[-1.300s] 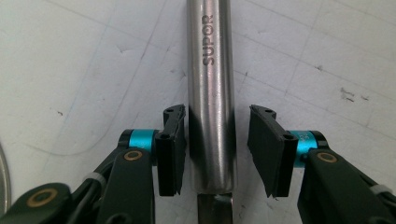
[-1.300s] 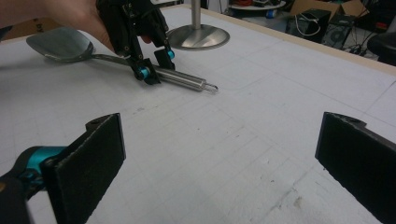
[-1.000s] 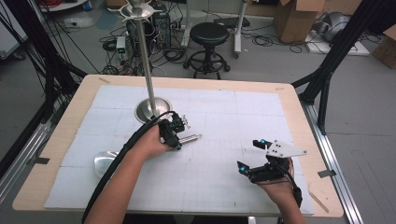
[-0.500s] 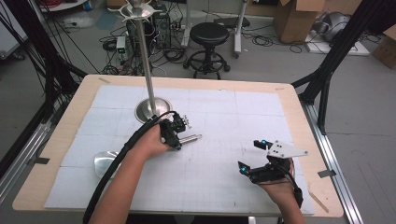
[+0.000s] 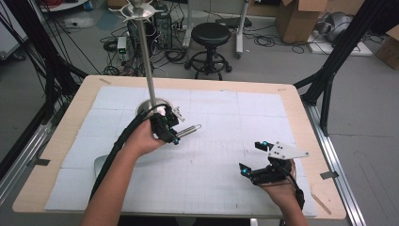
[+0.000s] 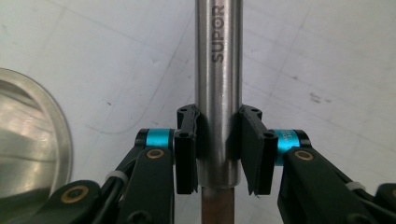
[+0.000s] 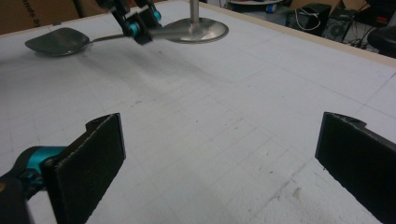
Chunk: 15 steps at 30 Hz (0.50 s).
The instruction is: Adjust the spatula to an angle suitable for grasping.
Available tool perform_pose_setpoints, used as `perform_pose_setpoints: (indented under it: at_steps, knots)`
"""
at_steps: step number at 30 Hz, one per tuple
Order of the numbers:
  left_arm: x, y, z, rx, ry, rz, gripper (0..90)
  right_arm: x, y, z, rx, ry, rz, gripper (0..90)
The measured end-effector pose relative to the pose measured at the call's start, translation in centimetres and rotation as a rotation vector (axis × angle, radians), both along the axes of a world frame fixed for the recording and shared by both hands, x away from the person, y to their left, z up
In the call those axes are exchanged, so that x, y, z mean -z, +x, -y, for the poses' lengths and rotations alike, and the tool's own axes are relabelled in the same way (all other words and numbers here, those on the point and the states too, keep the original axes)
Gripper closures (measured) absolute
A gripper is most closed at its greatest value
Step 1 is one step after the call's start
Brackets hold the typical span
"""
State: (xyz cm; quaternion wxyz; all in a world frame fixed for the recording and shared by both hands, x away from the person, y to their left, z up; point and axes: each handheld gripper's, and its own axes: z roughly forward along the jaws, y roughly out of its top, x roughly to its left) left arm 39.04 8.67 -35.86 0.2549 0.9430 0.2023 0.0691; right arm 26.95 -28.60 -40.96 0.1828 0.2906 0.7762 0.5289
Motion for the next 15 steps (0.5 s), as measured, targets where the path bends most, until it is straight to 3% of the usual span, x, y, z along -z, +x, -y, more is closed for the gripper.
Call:
perform_pose_setpoints:
  at_steps: [9,15]
  knots:
    - [-4.7,-2.0,-4.9,-0.032,-0.194,0.101,69.0,0.0,0.1,-0.4,-0.003,-0.003,-0.003,0.3]
    - [-6.2,-2.9,-6.9,-0.043,-0.266,0.14,69.0,0.0,0.1,-0.6,-0.011,-0.01,0.004,0.3]
